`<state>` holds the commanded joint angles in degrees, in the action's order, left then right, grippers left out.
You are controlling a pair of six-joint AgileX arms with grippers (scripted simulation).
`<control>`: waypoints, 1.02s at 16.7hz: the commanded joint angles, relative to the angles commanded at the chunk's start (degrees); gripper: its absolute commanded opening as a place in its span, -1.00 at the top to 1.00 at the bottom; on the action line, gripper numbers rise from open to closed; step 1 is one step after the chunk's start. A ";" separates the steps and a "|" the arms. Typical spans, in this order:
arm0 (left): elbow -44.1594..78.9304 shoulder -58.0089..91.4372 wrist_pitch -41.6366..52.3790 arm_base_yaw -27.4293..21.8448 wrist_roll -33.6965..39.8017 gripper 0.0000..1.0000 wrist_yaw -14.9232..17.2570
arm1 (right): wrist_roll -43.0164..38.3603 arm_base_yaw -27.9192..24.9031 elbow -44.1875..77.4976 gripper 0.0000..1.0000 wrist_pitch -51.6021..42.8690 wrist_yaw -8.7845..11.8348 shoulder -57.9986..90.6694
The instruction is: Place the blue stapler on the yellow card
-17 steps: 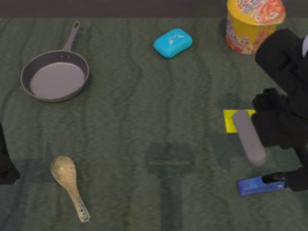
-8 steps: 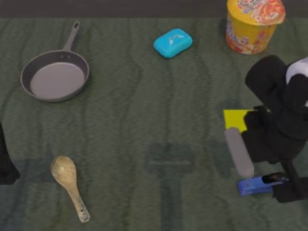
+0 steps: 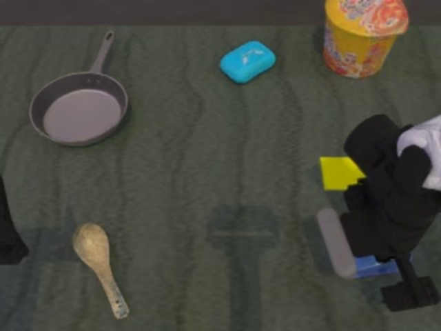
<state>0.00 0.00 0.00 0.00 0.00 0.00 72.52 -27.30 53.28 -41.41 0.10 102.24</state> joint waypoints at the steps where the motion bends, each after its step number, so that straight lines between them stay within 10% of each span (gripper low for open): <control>1: 0.00 0.00 0.00 0.00 0.00 -1.00 0.00 | 0.00 0.00 0.00 -1.00 0.00 0.00 0.00; 14: 0.00 0.00 0.00 0.00 0.00 -1.00 0.00 | 0.00 0.00 0.00 0.96 0.00 0.00 0.00; 17: 0.00 0.00 0.00 0.00 0.00 -1.00 0.00 | 0.00 0.00 0.00 1.00 0.00 0.00 0.00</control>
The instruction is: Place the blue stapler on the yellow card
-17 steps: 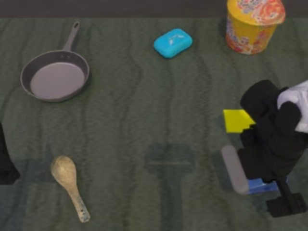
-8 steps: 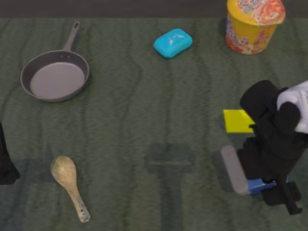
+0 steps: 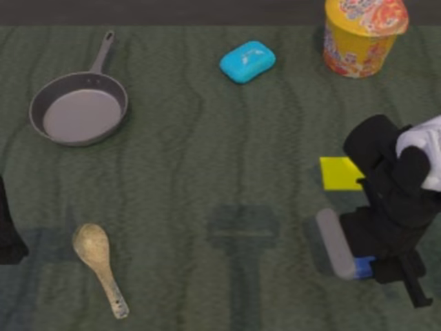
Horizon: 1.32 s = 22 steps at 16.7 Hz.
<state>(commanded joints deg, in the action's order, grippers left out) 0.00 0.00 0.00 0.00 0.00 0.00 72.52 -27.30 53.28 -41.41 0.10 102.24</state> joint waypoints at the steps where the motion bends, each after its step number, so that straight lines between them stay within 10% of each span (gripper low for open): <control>1: 0.00 0.00 0.00 0.00 0.00 -1.00 0.00 | 0.00 0.00 0.00 1.00 0.00 0.00 0.00; 22: 0.00 0.00 0.00 0.00 0.00 -1.00 0.00 | 0.27 -0.14 14.51 1.00 -23.29 -0.04 -8.80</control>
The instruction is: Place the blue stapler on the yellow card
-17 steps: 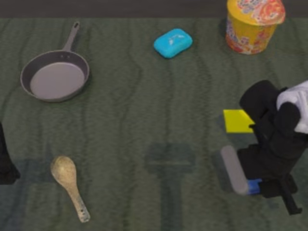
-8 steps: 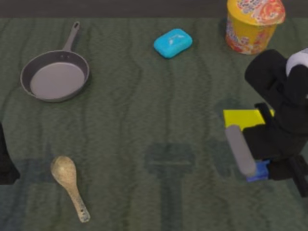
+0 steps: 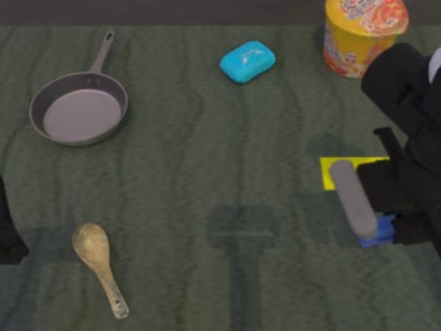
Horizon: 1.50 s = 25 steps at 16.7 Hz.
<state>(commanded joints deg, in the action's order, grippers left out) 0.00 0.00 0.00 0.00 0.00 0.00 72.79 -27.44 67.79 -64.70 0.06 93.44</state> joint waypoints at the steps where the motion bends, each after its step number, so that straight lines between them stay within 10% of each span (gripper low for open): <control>1: 0.00 0.00 0.00 0.00 0.00 -1.00 0.00 | 0.02 0.03 0.14 1.00 -0.05 0.00 0.13; 15: 0.00 0.00 0.00 0.00 0.00 -1.00 0.00 | -0.17 9.68 41.27 1.00 -9.92 -0.37 30.24; 25: 0.00 0.00 0.00 0.00 0.00 -1.00 0.00 | -0.45 10.08 39.66 1.00 -6.06 -0.38 32.10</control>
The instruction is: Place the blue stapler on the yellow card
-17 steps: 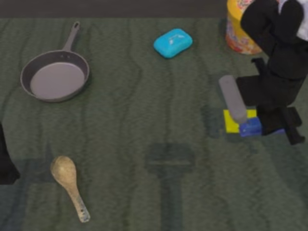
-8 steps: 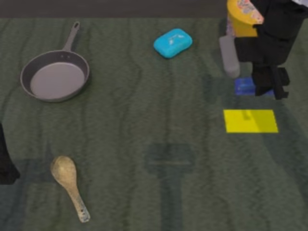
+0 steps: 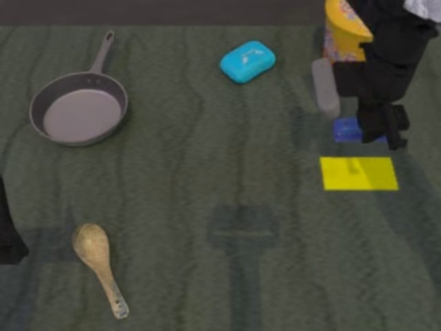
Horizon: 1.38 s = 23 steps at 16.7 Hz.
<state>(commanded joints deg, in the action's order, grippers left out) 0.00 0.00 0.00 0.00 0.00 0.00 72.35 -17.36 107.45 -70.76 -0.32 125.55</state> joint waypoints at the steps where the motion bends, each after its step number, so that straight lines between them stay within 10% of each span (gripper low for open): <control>1: 0.00 0.00 0.00 0.00 0.00 -1.00 0.00 | -0.02 0.06 -1.65 1.00 2.12 -0.01 0.49; 12: 0.00 0.00 0.00 0.00 0.00 -1.00 0.00 | 0.13 0.29 -12.49 1.00 16.04 -0.05 4.00; 23: 0.00 0.00 0.00 0.00 0.00 -1.00 0.00 | 0.13 0.29 -12.49 -0.66 16.04 -0.05 4.00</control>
<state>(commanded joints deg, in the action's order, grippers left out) 0.00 0.00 0.00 0.00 0.00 0.00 72.48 -17.07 94.96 -54.72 -0.37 129.55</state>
